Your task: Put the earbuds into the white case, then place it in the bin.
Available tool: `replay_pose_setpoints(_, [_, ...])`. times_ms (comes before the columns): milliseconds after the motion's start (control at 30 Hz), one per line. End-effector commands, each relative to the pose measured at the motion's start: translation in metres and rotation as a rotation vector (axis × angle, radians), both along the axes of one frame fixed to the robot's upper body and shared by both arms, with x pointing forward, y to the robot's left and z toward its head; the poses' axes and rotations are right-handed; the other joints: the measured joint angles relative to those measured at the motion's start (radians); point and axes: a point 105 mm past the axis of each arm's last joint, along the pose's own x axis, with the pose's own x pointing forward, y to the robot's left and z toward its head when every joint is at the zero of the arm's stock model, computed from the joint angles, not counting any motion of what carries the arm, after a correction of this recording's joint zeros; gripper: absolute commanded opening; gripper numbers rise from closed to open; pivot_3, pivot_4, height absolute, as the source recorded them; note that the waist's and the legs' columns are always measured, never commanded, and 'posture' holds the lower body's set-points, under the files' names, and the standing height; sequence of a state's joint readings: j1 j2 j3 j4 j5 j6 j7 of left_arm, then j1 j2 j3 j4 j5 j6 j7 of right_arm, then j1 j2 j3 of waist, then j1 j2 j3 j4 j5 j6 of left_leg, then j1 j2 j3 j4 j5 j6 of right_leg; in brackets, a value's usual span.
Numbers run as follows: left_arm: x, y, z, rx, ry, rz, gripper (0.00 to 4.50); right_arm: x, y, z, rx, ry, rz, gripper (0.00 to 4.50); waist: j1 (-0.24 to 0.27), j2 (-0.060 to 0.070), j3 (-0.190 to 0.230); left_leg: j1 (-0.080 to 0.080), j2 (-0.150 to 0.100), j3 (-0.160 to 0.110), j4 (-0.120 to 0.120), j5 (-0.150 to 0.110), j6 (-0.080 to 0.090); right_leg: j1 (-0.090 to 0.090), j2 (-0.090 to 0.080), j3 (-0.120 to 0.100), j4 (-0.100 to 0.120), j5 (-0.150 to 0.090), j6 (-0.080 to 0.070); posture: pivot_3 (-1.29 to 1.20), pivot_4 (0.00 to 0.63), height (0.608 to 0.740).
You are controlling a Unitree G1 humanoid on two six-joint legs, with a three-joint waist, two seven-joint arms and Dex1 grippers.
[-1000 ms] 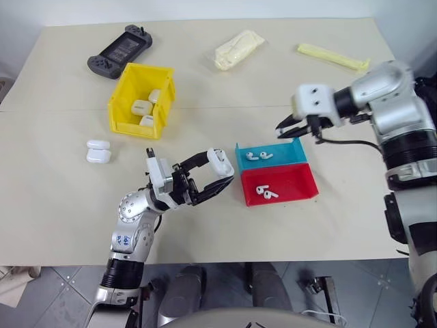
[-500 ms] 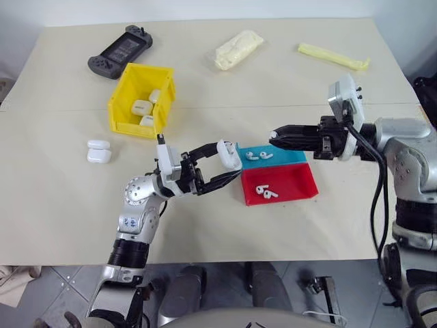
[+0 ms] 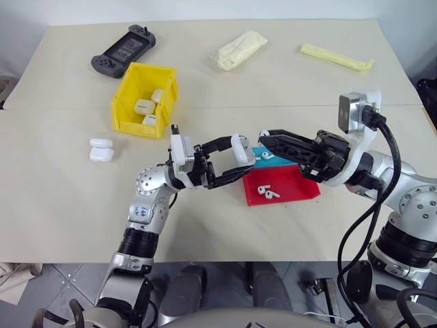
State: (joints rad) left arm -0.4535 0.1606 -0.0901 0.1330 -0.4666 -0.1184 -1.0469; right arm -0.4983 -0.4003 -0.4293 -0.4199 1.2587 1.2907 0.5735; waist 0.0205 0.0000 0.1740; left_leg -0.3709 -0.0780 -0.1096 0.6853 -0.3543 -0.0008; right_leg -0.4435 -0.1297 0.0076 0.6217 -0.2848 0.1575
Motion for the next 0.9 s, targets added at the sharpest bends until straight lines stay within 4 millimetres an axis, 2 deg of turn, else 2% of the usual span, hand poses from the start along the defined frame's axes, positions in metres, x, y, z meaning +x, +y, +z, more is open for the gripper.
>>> replay_pose_setpoints(33, [-0.002,-0.002,0.009,-0.029,-0.024,-0.012,2.8,-0.007,0.006,-0.001,0.003,-0.005,0.01,0.52,0.0,0.0,0.0,0.0,0.0,0.0,0.0,0.0,0.0,0.0,0.0,0.0,0.0,0.0,0.0,0.0,0.15,0.74])
replay_pose_setpoints(667, [-0.005,0.001,0.02,-0.087,-0.009,-0.025,2.8,-0.001,0.012,-0.024,0.03,0.078,-0.022,0.52,0.0,0.0,0.0,0.0,0.0,0.0,0.0,0.0,0.0,0.0,0.0,0.0,0.0,0.0,0.0,0.0,0.15,0.74])
replay_pose_setpoints(867, [-0.003,0.001,0.024,-0.106,-0.016,-0.024,2.8,0.003,0.012,-0.039,-0.037,0.129,-0.053,0.52,0.0,0.0,0.0,0.0,0.0,0.0,0.0,0.0,0.0,0.0,0.0,0.0,0.0,0.0,0.0,0.0,0.15,0.74])
replay_pose_setpoints(900, [-0.003,0.0,0.025,-0.107,-0.017,-0.025,2.8,0.003,0.012,-0.039,-0.039,0.135,-0.051,0.87,0.0,0.0,0.0,0.0,0.0,0.0,0.0,0.0,0.0,0.0,0.0,0.0,0.0,0.0,0.0,0.0,0.15,0.74])
